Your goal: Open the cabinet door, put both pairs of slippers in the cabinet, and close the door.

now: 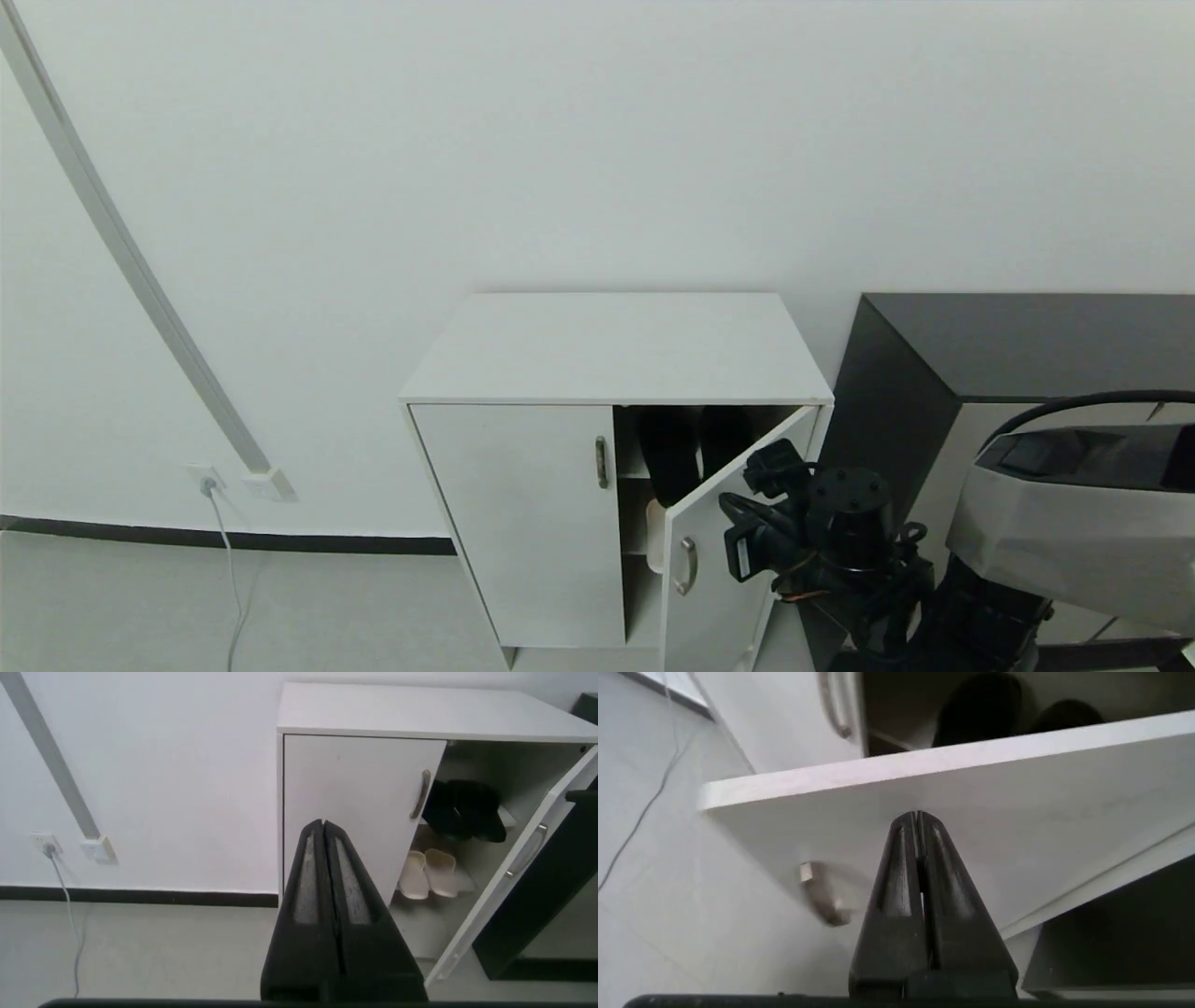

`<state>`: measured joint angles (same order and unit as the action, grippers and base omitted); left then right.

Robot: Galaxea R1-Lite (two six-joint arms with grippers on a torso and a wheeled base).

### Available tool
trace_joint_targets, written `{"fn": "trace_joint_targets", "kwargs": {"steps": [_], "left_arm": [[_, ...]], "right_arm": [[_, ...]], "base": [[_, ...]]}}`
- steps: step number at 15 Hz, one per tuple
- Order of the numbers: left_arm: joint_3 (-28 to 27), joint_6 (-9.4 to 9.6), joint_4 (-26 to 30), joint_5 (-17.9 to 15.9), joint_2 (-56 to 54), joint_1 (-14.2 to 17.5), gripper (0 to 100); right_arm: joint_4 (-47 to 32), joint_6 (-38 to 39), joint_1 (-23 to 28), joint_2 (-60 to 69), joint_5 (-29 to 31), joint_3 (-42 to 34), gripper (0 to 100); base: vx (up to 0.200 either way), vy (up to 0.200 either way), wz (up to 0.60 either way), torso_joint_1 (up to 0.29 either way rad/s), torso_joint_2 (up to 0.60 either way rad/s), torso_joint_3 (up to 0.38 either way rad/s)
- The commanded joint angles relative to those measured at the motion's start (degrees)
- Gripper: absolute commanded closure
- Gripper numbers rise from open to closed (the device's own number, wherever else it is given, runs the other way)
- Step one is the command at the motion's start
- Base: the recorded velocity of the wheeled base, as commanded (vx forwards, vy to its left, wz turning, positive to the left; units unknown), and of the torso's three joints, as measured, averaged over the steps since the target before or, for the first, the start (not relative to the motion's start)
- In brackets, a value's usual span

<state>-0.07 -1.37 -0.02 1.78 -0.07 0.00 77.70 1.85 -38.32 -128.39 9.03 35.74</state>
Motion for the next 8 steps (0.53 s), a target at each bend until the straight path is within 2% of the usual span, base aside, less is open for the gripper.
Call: {"fn": "trace_joint_targets", "kwargs": {"steps": [1, 8], "left_arm": [[0.1, -0.04, -0.1, 0.1, 0.1, 0.0, 100], [0.0, -0.04, -0.1, 0.1, 0.1, 0.0, 100]], "right_arm": [[-0.2, 0.0, 0.3, -3.2, 0.0, 3.4, 100], [-6.3, 0.0, 2.7, -7.7, -0.1, 15.1, 100]], "base": [[0.0, 0.0, 0.0, 0.0, 0.0, 0.0], [0.0, 0.0, 0.0, 0.0, 0.0, 0.0]]}}
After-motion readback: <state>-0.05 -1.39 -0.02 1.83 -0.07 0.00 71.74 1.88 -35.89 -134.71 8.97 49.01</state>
